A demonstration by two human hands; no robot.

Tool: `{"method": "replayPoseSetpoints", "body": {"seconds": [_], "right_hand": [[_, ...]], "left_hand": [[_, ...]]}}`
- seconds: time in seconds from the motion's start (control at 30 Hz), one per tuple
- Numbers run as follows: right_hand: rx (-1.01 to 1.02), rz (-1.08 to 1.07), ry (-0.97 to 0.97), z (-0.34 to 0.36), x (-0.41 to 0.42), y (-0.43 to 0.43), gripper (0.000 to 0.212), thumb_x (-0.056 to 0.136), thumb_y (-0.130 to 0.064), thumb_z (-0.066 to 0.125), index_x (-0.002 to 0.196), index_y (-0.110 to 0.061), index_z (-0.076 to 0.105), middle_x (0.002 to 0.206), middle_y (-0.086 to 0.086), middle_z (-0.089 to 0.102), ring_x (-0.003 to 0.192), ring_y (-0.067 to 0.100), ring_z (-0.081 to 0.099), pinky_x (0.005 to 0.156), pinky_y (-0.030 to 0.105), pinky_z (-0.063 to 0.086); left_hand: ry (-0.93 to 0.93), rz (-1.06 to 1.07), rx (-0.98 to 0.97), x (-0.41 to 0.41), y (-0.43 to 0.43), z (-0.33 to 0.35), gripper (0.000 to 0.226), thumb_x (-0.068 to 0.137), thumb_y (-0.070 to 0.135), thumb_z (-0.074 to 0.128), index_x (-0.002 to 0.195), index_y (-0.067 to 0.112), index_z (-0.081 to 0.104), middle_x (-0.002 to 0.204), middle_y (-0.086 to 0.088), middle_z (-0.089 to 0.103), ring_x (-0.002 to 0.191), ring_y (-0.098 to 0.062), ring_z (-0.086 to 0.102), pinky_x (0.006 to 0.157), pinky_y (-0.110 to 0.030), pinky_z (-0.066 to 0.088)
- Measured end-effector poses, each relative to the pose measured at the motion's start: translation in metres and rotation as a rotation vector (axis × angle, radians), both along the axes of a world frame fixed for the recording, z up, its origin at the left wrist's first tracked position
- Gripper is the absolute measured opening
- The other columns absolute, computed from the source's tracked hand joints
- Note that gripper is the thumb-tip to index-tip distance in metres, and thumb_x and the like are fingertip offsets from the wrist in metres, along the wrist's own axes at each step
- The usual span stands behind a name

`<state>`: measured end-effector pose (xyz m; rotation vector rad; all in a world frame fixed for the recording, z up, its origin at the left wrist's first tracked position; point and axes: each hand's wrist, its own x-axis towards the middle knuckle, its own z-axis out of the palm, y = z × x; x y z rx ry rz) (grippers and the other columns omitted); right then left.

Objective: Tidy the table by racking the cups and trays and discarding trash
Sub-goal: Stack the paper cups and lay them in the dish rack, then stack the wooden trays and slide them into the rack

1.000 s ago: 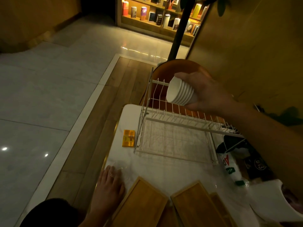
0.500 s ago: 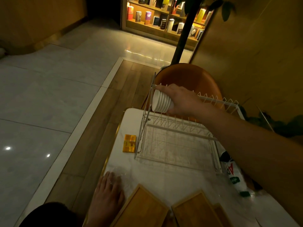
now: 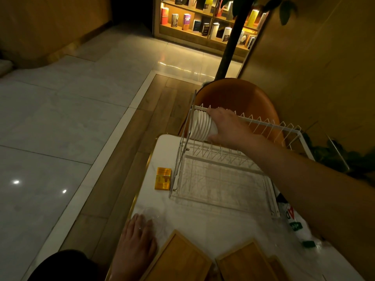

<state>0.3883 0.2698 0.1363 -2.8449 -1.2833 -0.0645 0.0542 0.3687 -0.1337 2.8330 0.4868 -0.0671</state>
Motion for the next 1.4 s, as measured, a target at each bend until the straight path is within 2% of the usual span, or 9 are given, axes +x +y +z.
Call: {"method": "replayPoseSetpoints", "body": {"seconds": [0.77, 0.9, 1.03, 1.07, 1.13, 1.17, 1.23, 1.3, 1.4], "right_hand": [[0.061, -0.066, 0.061, 0.001, -0.009, -0.010, 0.092, 0.074, -0.037, 0.078, 0.149, -0.025, 0.026, 0.146, 0.005, 0.040, 0.129, 0.030, 0.039, 0.100, 0.045, 0.039], [0.162, -0.062, 0.083, 0.010, -0.031, -0.022, 0.075, 0.077, -0.035, 0.074, 0.143, -0.026, 0.038, 0.141, 0.001, 0.045, 0.126, 0.026, 0.041, 0.097, 0.040, 0.036], [0.301, 0.032, 0.010, 0.013, -0.076, -0.046, 0.050, 0.083, -0.031, 0.069, 0.130, -0.022, 0.056, 0.138, 0.000, 0.052, 0.130, 0.023, 0.041, 0.105, 0.035, 0.029], [0.338, 0.053, 0.010, 0.010, -0.092, -0.056, 0.044, 0.083, -0.031, 0.069, 0.125, -0.020, 0.060, 0.135, 0.001, 0.055, 0.127, 0.022, 0.044, 0.104, 0.034, 0.030], [0.423, 0.083, 0.042, -0.001, -0.127, -0.078, 0.033, 0.083, -0.027, 0.070, 0.114, -0.017, 0.067, 0.122, 0.002, 0.063, 0.117, 0.022, 0.052, 0.099, 0.034, 0.036], [0.457, 0.090, 0.077, -0.010, -0.144, -0.090, 0.029, 0.082, -0.026, 0.071, 0.109, -0.016, 0.069, 0.116, 0.002, 0.067, 0.112, 0.022, 0.055, 0.096, 0.035, 0.040], [0.474, 0.074, 0.172, -0.034, -0.177, -0.115, 0.024, 0.082, -0.026, 0.071, 0.103, -0.016, 0.071, 0.108, 0.001, 0.070, 0.105, 0.020, 0.058, 0.091, 0.035, 0.044], [0.422, 0.017, 0.291, -0.062, -0.204, -0.141, 0.023, 0.083, -0.029, 0.068, 0.104, -0.019, 0.071, 0.108, -0.001, 0.070, 0.105, 0.020, 0.059, 0.090, 0.035, 0.046], [0.253, -0.150, 0.462, -0.101, -0.231, -0.185, 0.030, 0.087, -0.028, 0.067, 0.116, -0.022, 0.068, 0.120, -0.003, 0.066, 0.115, 0.018, 0.055, 0.097, 0.031, 0.042]], "left_hand": [[0.046, 0.002, -0.091, -0.004, -0.002, -0.004, 0.074, 0.100, 0.055, 0.013, 0.137, 0.008, 0.057, 0.140, -0.029, 0.054, 0.132, -0.044, 0.049, 0.121, -0.033, -0.002], [0.025, 0.033, -0.156, -0.008, -0.001, -0.002, 0.067, 0.097, 0.051, 0.026, 0.151, 0.013, 0.040, 0.159, -0.021, 0.032, 0.150, -0.036, 0.022, 0.124, -0.042, 0.011], [0.154, -0.006, -0.126, -0.005, -0.001, 0.014, 0.063, 0.103, 0.037, 0.033, 0.159, 0.015, 0.015, 0.167, -0.017, 0.006, 0.155, -0.030, 0.001, 0.125, -0.042, 0.003], [0.204, -0.030, -0.132, -0.003, -0.002, 0.019, 0.061, 0.103, 0.030, 0.036, 0.158, 0.010, 0.019, 0.166, -0.018, 0.010, 0.154, -0.030, 0.007, 0.126, -0.042, 0.010], [0.278, -0.019, -0.175, 0.003, -0.003, 0.036, 0.042, 0.101, 0.022, 0.041, 0.138, 0.003, 0.050, 0.149, -0.021, 0.046, 0.138, -0.030, 0.044, 0.111, -0.037, 0.041], [0.290, 0.024, -0.188, 0.006, -0.003, 0.046, 0.030, 0.100, 0.024, 0.044, 0.114, 0.006, 0.063, 0.125, -0.017, 0.063, 0.115, -0.027, 0.061, 0.095, -0.035, 0.051], [0.320, 0.082, -0.163, 0.009, -0.004, 0.064, 0.030, 0.098, 0.033, 0.050, 0.079, 0.013, 0.062, 0.086, -0.006, 0.066, 0.082, -0.021, 0.066, 0.074, -0.031, 0.055], [0.338, 0.098, -0.163, 0.006, -0.007, 0.069, 0.030, 0.096, 0.037, 0.054, 0.086, 0.012, 0.066, 0.088, -0.006, 0.068, 0.082, -0.021, 0.067, 0.073, -0.031, 0.055], [0.341, 0.157, -0.233, -0.018, -0.022, 0.065, 0.043, 0.096, 0.046, 0.056, 0.125, 0.016, 0.062, 0.119, -0.008, 0.067, 0.099, -0.022, 0.066, 0.079, -0.031, 0.053]]}}
